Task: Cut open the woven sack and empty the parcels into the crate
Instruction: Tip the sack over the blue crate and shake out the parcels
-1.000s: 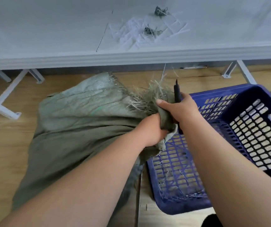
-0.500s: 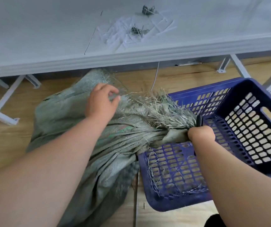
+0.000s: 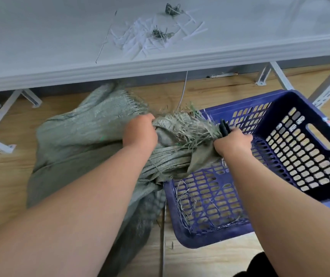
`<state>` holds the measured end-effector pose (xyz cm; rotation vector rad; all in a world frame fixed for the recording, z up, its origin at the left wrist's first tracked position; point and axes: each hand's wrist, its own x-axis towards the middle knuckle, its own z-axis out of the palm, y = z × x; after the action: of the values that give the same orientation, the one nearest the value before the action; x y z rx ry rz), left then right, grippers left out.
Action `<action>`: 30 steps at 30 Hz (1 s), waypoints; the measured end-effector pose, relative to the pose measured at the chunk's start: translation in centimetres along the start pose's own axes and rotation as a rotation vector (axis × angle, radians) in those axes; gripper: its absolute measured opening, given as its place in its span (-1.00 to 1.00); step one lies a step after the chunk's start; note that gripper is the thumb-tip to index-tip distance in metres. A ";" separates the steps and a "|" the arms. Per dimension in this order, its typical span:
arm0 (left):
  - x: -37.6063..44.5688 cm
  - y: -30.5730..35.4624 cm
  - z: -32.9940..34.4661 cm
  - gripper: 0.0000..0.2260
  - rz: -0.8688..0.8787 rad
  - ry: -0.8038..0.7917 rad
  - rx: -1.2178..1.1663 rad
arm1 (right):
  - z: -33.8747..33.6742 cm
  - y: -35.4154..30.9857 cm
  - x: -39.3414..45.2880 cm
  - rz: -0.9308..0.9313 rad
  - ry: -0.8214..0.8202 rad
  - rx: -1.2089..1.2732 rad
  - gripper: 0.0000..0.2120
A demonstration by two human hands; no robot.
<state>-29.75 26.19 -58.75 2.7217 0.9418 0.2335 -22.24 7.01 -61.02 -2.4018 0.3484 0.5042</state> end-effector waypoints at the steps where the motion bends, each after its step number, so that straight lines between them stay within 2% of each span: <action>1: 0.0 0.4 -0.1 -0.67 -0.009 -0.002 -0.053 | -0.1 -0.7 -0.5 -0.045 0.046 0.008 -0.39; 4: -0.3 1.3 -0.1 -0.64 -0.015 -0.017 -0.125 | -0.3 -2.5 -2.6 -0.234 0.178 0.058 -0.35; 6: -0.5 1.5 -0.3 -0.66 -0.025 -0.018 -0.164 | -0.4 -3.5 -3.9 -0.335 0.208 0.083 -0.34; 10: -0.3 1.4 -0.9 -0.71 -0.055 -0.069 -0.289 | -0.4 -5.1 -5.5 -0.519 0.103 -0.046 -0.45; 12: -0.6 1.9 -1.3 -0.72 -0.066 -0.121 -0.432 | 0.1 -5.7 -5.8 -0.586 0.022 -0.042 -0.51; 14: -1.1 2.4 -1.4 -0.72 -0.131 -0.282 -0.653 | 0.6 -6.0 -6.0 -0.568 -0.085 0.090 -0.59; 16: -1.7 2.6 -1.2 -0.78 -0.200 -0.443 -0.768 | 1.2 -6.1 -5.8 -0.527 -0.161 0.145 -0.61; 18: -1.9 2.4 -0.9 -0.90 -0.222 -0.489 -0.758 | 1.8 -6.0 -5.3 -0.495 -0.230 0.104 -0.61; 21: -1.7 1.7 -1.0 -0.85 -0.179 -0.476 -0.639 | 2.7 -5.4 -4.9 -0.402 -0.338 0.044 -0.58; 23: -1.1 1.1 -1.9 -0.83 -0.072 -0.636 -0.544 | 3.2 -4.9 -4.6 -0.385 -0.342 -0.061 -0.51; 25: 0.2 0.2 -3.0 -0.73 0.013 -0.812 -0.450 | 3.4 -4.3 -4.0 -0.392 -0.297 -0.179 -0.54; 26: 0.9 -0.3 -3.4 -0.66 0.045 -0.771 -0.360 | 3.3 -4.1 -3.8 -0.391 -0.280 -0.228 -0.59; 28: 2.3 -1.8 -3.4 -0.49 0.059 -0.396 -0.045 | 3.2 -3.6 -3.5 -0.371 -0.276 -0.292 -0.68; 29: 2.5 -2.6 -3.2 -0.37 0.062 -0.262 0.125 | 3.2 -3.4 -3.3 -0.358 -0.283 -0.319 -0.71; 30: 2.5 -3.5 -2.7 -0.25 0.065 -0.259 0.262 | 3.1 -3.2 -3.3 -0.346 -0.296 -0.352 -0.73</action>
<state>-30.46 30.87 -56.97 2.9258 0.8629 -0.2439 -24.80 11.84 -60.04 -2.5919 -0.3057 0.7963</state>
